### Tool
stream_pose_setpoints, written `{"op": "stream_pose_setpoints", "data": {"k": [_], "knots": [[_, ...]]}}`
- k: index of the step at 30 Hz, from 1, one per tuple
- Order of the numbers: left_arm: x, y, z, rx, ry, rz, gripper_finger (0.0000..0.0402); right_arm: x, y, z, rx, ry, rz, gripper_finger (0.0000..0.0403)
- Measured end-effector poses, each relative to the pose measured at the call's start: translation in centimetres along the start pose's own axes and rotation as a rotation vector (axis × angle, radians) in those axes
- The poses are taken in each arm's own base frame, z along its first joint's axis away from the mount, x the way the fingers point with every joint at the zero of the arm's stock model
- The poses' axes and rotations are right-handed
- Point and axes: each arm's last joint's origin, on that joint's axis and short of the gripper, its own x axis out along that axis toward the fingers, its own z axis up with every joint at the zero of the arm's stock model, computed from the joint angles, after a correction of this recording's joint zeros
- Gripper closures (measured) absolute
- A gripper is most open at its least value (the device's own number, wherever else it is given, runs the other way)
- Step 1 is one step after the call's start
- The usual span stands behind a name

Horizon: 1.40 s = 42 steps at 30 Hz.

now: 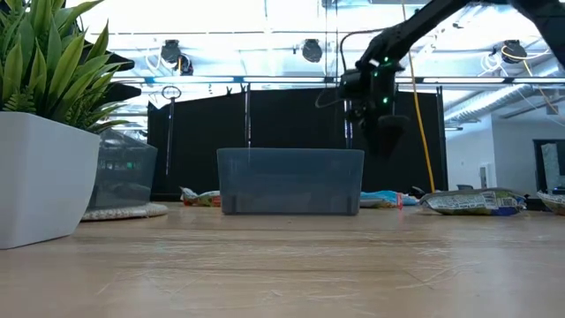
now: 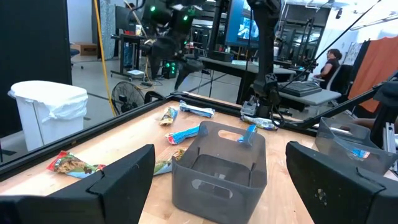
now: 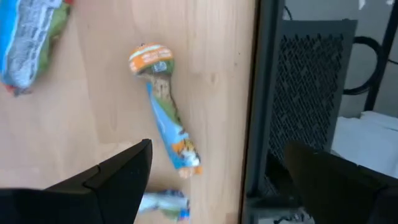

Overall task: Pick and place Granola Bars by type
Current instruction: Put the orange granola bar into the bottom black bin

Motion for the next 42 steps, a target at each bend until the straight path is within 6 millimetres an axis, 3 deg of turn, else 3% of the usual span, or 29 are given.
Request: {"op": "stream_pose_setpoints", "data": {"k": [7,28,37,42], "knots": [[0.0,0.0,0.0,0.0,0.0,0.0,0.0041,2.8,0.3,0.8,-0.008,0.058,0.076,0.005],[0.0,0.0,0.0,0.0,0.0,0.0,0.0041,6.8,1.9,2.8,-0.031,0.152,0.167,0.005],[0.0,0.0,0.0,0.0,0.0,0.0,0.0041,8.1,2.1,2.9,-0.019,0.214,0.165,0.0054],[0.0,0.0,0.0,0.0,0.0,0.0,0.0041,8.0,2.2,2.9,-0.036,0.224,0.167,0.0085]]}}
